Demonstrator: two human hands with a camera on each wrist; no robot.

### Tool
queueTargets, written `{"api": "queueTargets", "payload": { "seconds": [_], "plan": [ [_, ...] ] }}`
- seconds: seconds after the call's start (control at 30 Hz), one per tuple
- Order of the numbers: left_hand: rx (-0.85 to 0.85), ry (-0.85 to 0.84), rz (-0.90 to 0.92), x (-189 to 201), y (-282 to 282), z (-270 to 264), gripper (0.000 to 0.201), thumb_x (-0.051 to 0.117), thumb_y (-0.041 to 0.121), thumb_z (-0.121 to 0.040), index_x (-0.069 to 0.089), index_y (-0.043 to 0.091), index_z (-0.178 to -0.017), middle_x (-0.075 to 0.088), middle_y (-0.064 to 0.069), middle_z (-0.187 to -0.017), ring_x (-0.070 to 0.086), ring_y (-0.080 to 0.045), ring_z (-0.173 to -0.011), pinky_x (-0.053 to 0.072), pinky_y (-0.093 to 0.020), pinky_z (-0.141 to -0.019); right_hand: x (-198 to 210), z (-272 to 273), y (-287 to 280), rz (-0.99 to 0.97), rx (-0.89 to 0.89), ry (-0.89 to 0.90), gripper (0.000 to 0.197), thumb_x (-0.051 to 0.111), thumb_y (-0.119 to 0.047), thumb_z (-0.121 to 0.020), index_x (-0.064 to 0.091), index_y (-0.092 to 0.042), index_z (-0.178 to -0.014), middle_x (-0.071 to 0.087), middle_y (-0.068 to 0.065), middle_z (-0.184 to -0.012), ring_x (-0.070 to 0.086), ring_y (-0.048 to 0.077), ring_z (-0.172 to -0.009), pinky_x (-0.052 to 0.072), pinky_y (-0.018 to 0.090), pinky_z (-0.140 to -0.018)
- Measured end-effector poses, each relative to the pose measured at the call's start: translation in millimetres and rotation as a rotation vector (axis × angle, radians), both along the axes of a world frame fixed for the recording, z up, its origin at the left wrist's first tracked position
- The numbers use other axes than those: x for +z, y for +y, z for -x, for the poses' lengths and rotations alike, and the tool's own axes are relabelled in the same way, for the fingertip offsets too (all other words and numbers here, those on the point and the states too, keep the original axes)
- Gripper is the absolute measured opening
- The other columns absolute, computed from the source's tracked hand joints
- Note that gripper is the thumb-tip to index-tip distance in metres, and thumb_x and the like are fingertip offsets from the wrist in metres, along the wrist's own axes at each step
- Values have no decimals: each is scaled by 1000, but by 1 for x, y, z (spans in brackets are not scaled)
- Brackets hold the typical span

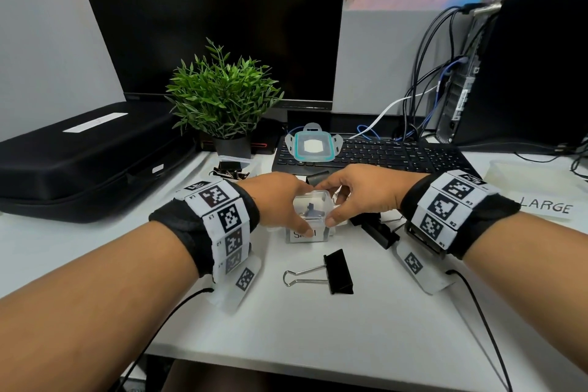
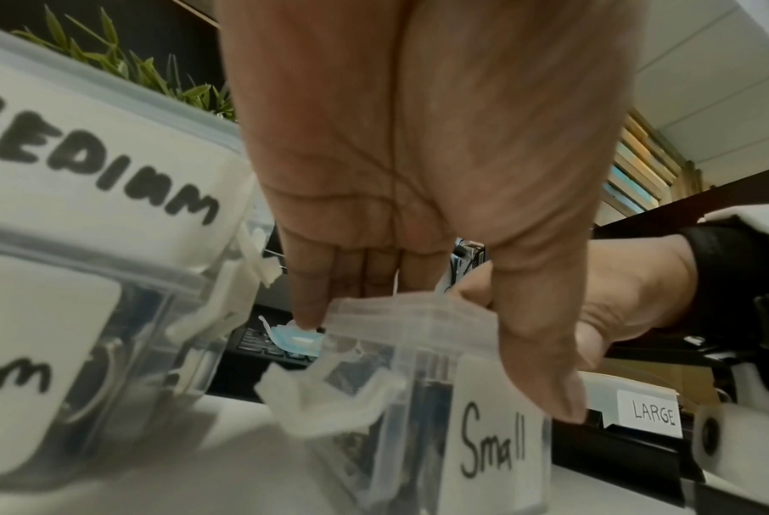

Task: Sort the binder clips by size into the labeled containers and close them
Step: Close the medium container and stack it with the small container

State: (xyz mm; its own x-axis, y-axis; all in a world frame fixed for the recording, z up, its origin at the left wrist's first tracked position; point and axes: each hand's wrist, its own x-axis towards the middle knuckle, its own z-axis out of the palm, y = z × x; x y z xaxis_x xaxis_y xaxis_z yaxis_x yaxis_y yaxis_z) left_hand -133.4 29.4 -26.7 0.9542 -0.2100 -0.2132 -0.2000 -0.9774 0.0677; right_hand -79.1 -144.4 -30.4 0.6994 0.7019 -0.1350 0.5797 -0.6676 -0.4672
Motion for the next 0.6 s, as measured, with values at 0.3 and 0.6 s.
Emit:
{"api": "queueTargets", "payload": {
  "seconds": [0.3, 0.6],
  "plan": [
    [-27, -23, -172, 0, -2, -8, 62, 61, 23, -89, 34, 26, -145, 41, 1, -146, 43, -24, -128, 40, -38, -103, 1, 0, -3, 23, -81, 51, 47, 66, -20, -83, 56, -21, -129, 69, 0, -103, 64, 14, -80, 52, 30, -82],
    [-97, -151, -102, 0, 1, -1, 36, 57, 18, -90, 56, 17, -126, 58, -5, -123, 55, -24, -111, 46, -34, -93, -5, 5, 7, 138, -5, -147, 80, 78, -13, -72, 38, -27, -140, 58, -6, -91, 54, 10, -79, 48, 25, -78]
  ]
}}
